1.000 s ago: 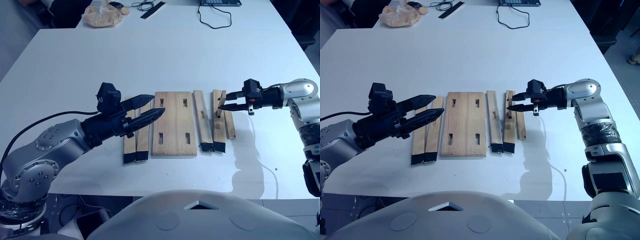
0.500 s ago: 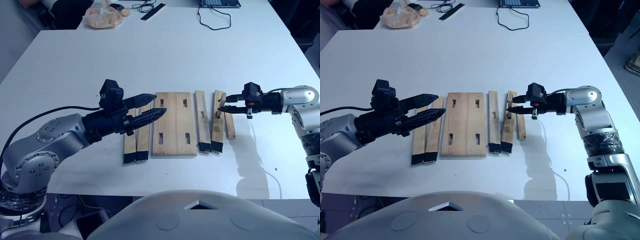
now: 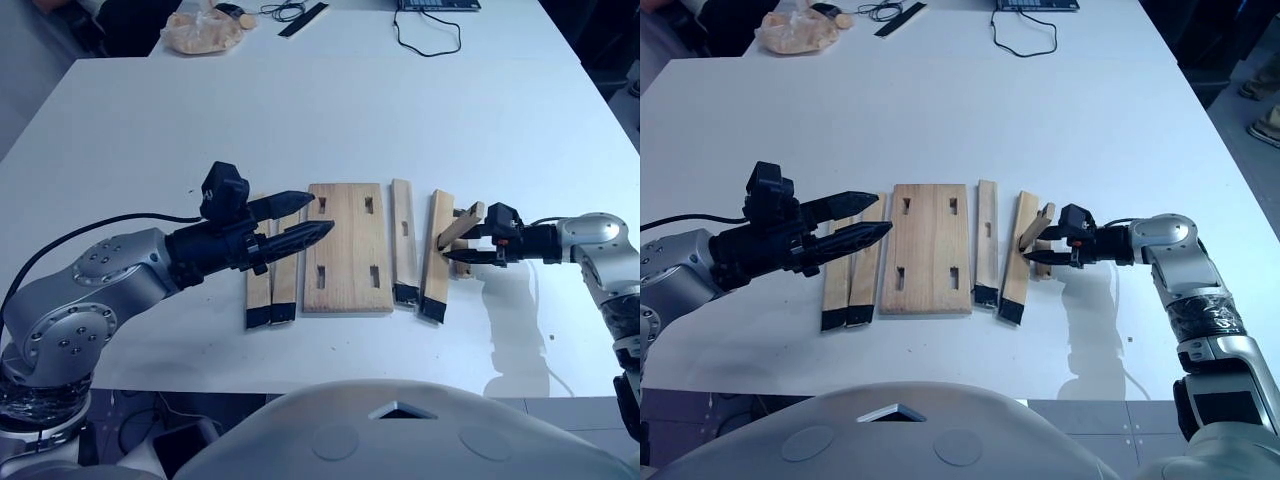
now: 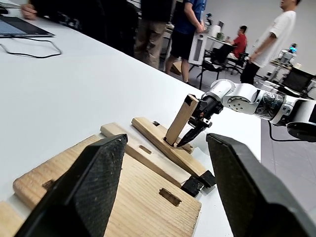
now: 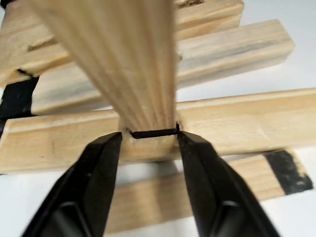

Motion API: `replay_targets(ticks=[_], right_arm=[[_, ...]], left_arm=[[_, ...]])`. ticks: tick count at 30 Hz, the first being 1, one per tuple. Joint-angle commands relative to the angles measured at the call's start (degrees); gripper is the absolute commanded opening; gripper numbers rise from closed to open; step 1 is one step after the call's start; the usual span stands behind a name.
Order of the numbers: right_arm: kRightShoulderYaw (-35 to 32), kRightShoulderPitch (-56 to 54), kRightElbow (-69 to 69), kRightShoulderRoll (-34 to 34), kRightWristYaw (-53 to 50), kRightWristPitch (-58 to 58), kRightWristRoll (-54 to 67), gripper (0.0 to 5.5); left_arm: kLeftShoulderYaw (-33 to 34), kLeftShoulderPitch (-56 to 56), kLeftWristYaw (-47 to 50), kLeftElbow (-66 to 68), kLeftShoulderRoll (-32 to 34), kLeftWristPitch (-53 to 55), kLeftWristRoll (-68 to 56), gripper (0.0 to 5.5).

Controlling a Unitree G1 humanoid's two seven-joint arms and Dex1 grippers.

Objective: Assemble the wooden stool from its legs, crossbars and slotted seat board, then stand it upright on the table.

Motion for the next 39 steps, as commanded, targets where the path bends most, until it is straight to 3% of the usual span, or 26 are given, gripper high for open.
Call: replay_targets(ticks=[1, 13, 18, 23, 33, 39], right_arm=[[-2.16, -0.44, -0.86, 0.54, -2.12, 1.35, -0.42, 2.42], [-14.62, -1.91, -23.4, -3.54, -3.71, 18.83, 13.78, 2.42], [-17.85, -7.3, -31.46, -1.0, -8.85, 28.09, 22.5, 2.42], [-17.37, -11.16, -36.81, 3.41, -15.81, 32.26, 26.65, 2.42], [-14.25, -16.19, -37.08, 7.46, -19.43, 30.65, 24.63, 2.42], [-8.13, -3.88, -30.09, 6.28, -15.37, 21.14, 14.83, 2.42]], left_arm=[[0.5, 0.45, 0.21, -0.51, 0.56, 0.63, 0.95, 2.97], [1.9, 2.93, 1.38, -2.21, -0.18, -0.08, 1.09, 2.97], [1.75, 2.32, 1.14, -1.78, -0.25, 0.03, 1.41, 2.97], [0.52, 0.03, 0.13, -0.57, -0.11, 0.48, 1.95, 2.97], [-0.42, -1.13, -0.19, 0.25, -0.41, 0.86, 2.9, 2.97], [-0.52, -1.3, -0.34, 0.51, -0.19, 1.19, 2.74, 2.97]])
